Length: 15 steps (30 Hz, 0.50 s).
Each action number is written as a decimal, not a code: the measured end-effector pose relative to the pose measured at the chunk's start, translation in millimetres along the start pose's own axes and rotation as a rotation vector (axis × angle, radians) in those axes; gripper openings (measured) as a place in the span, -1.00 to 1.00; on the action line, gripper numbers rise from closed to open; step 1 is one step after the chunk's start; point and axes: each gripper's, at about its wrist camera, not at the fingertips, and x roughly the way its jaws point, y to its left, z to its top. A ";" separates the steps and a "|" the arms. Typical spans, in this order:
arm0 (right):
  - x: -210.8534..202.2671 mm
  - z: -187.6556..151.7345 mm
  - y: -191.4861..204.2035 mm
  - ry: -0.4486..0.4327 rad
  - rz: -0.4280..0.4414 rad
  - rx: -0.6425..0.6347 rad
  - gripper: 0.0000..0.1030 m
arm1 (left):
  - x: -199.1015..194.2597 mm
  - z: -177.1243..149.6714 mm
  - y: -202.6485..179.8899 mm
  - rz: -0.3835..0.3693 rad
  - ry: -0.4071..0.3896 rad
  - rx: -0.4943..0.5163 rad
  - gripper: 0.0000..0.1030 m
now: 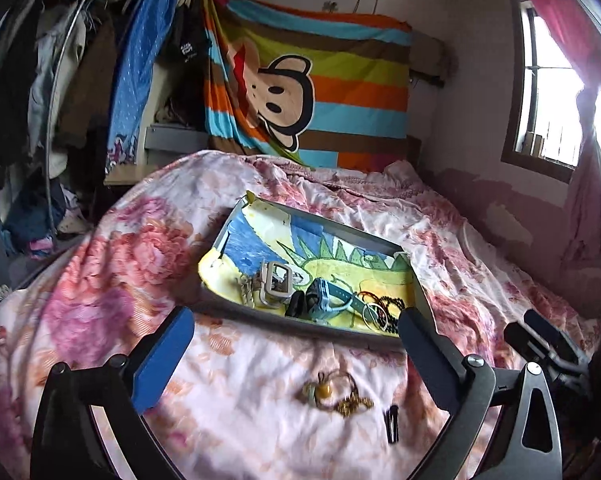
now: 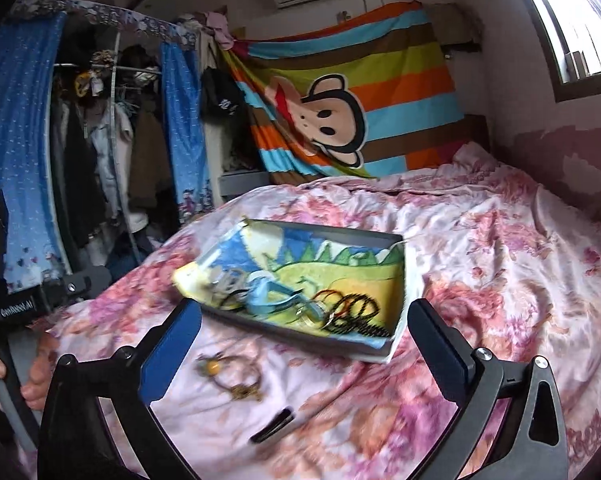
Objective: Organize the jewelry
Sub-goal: 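Withdraw both open tools from the tray back over the bed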
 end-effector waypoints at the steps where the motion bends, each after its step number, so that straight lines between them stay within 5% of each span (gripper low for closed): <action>1: -5.9 -1.2 2.5 0.006 0.000 -0.008 0.97 | -5.6 -2.0 -0.2 -0.001 -0.001 0.004 0.99; 15: -68.3 -44.6 16.2 0.141 0.011 -0.085 0.97 | -76.4 -51.8 -1.7 0.008 0.070 0.058 0.99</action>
